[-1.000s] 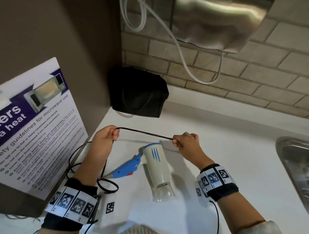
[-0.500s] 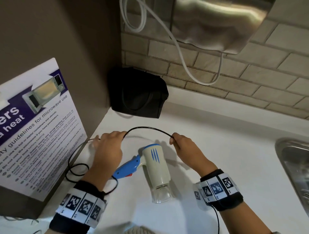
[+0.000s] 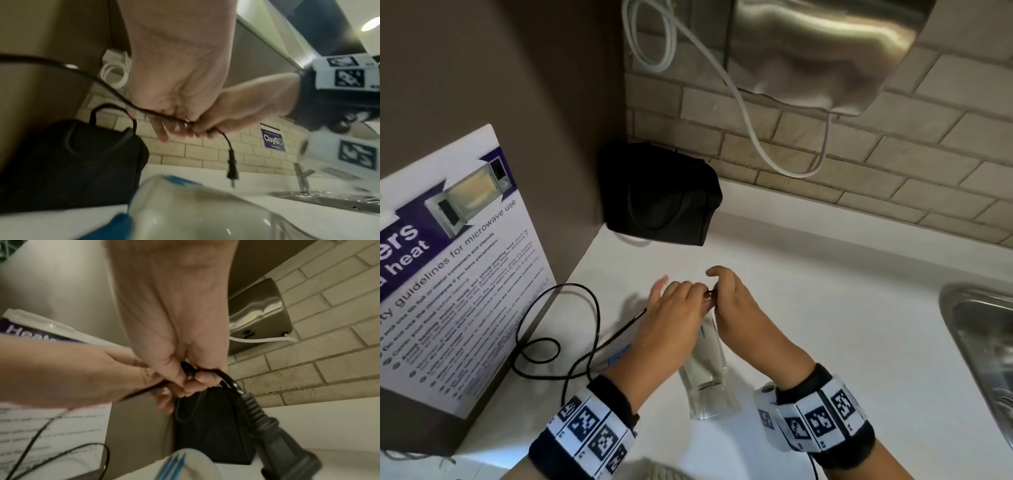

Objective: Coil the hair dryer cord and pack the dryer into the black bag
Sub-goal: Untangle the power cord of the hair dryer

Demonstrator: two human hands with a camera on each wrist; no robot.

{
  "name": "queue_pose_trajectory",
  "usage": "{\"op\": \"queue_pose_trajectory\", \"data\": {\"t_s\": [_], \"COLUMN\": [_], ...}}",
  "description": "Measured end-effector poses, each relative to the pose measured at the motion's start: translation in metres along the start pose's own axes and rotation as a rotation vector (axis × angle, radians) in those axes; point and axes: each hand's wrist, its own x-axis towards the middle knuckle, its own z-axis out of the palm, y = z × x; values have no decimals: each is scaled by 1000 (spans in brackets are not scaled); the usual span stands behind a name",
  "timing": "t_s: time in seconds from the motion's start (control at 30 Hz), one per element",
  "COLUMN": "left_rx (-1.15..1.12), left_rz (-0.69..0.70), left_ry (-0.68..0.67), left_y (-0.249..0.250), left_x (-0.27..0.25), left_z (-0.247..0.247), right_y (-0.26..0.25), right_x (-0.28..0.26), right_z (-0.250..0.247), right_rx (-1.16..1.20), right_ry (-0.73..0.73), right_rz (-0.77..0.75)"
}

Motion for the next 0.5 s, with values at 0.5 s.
{"op": "queue_pose_trajectory", "data": {"t_s": [0.5], "left_rx": [-445], "left_rz": [-63], "left_ry": [156], "left_y": [-16], "left_x": [-2], "left_z": [-15], "right_y": [16], "right_x": [-6], "right_z": [-15], "right_rx": [-58], "right_ry": [-33], "right_rz": [31]}}
